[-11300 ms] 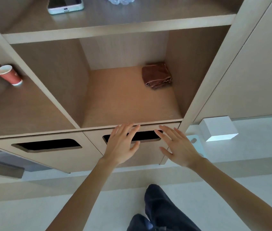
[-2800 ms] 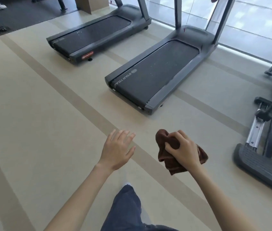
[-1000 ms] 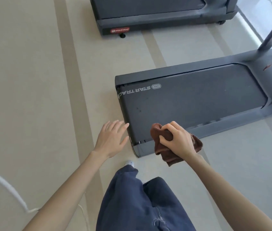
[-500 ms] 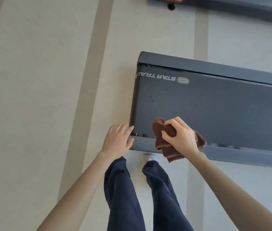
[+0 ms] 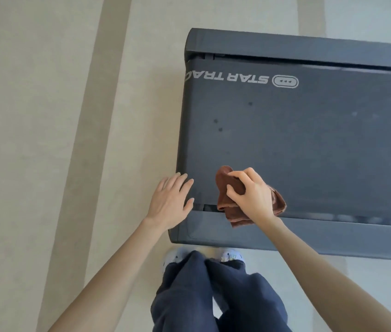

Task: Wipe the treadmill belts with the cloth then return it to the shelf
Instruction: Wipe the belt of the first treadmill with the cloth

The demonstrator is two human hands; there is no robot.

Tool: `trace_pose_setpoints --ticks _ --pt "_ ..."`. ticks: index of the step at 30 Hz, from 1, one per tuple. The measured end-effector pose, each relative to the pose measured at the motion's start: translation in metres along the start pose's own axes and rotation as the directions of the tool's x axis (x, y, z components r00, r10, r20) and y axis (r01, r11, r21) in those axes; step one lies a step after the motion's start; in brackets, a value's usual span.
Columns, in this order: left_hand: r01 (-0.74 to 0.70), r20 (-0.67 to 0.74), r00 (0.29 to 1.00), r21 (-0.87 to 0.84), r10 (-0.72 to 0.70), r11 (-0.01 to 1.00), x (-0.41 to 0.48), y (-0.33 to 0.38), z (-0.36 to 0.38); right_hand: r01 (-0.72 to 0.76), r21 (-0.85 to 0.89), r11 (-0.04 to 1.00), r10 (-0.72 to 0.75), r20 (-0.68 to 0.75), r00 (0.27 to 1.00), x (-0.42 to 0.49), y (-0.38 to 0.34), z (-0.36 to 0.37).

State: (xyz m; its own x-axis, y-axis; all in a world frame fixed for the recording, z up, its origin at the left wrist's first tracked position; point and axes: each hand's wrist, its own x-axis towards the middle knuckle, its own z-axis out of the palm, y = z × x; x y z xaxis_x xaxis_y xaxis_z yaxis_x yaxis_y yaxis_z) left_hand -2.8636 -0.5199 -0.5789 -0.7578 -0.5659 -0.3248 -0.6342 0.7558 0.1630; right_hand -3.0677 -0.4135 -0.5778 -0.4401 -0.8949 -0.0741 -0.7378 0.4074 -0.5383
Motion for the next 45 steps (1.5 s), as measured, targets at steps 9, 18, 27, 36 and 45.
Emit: trace_pose_setpoints --ticks 9,18,27,36,45 --pt "-0.064 -0.103 0.993 0.004 0.064 0.998 0.095 0.002 0.137 0.234 -0.320 0.918 -0.319 -0.245 0.916 0.022 0.123 0.139" --pt "-0.134 -0.356 0.930 -0.098 0.091 0.986 0.106 -0.009 0.177 0.064 -0.302 0.951 -0.191 -0.410 0.892 0.141 0.124 0.131" --pt "-0.102 -0.372 0.928 -0.162 0.035 0.981 0.088 -0.015 0.179 0.207 -0.351 0.913 -0.323 -0.314 0.893 0.005 0.124 0.153" --pt "-0.091 -0.394 0.919 -0.222 -0.004 0.971 0.086 -0.014 0.178 0.203 -0.410 0.889 -0.278 -0.131 0.951 0.090 0.113 0.129" --pt "-0.100 -0.431 0.902 -0.226 -0.007 0.969 0.086 -0.013 0.178 0.245 -0.420 0.874 -0.336 -0.159 0.928 0.007 0.119 0.145"
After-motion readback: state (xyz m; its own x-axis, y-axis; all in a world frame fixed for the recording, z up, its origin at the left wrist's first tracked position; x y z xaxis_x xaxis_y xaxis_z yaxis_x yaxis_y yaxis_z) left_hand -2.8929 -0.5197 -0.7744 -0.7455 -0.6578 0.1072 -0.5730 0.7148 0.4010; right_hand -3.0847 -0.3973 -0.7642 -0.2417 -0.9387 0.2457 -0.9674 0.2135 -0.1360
